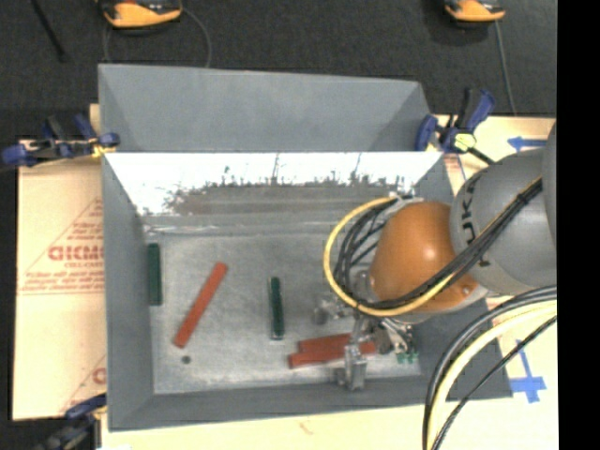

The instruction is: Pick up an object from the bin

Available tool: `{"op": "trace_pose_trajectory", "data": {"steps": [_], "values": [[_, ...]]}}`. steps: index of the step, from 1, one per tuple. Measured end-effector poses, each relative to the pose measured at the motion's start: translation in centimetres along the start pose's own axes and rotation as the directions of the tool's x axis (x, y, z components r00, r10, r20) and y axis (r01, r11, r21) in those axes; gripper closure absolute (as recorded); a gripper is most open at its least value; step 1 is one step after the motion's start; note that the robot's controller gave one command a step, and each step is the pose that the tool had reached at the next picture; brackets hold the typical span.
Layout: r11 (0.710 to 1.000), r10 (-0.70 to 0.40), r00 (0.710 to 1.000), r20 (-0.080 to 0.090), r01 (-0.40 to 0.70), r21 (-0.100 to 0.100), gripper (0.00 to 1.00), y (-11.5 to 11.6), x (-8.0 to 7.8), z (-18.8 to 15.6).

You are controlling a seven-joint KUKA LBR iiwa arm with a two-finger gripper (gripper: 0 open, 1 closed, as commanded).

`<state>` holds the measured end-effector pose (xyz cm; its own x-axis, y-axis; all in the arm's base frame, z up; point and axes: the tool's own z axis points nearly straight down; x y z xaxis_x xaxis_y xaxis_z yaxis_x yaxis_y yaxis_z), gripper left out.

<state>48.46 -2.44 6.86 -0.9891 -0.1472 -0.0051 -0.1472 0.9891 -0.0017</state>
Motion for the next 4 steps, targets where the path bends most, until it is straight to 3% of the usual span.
{"op": "trace_pose_trajectory", "data": {"steps": [1, 2, 3, 4], "values": [[1.000, -0.003, 1.000, -0.002, 0.003, -0.001, 1.00, 0.1, -0.1, -0.1], [1.000, -0.018, 1.000, 0.008, 0.018, 0.001, 1.00, 0.6, -3.1, -15.5], [1.000, -0.017, 1.000, -0.001, 0.017, -0.001, 0.00, 0.6, -2.9, -15.0], [0.910, -0.415, 0.910, -0.004, 0.415, -0.003, 0.00, -1.1, -7.0, -3.9]]}}
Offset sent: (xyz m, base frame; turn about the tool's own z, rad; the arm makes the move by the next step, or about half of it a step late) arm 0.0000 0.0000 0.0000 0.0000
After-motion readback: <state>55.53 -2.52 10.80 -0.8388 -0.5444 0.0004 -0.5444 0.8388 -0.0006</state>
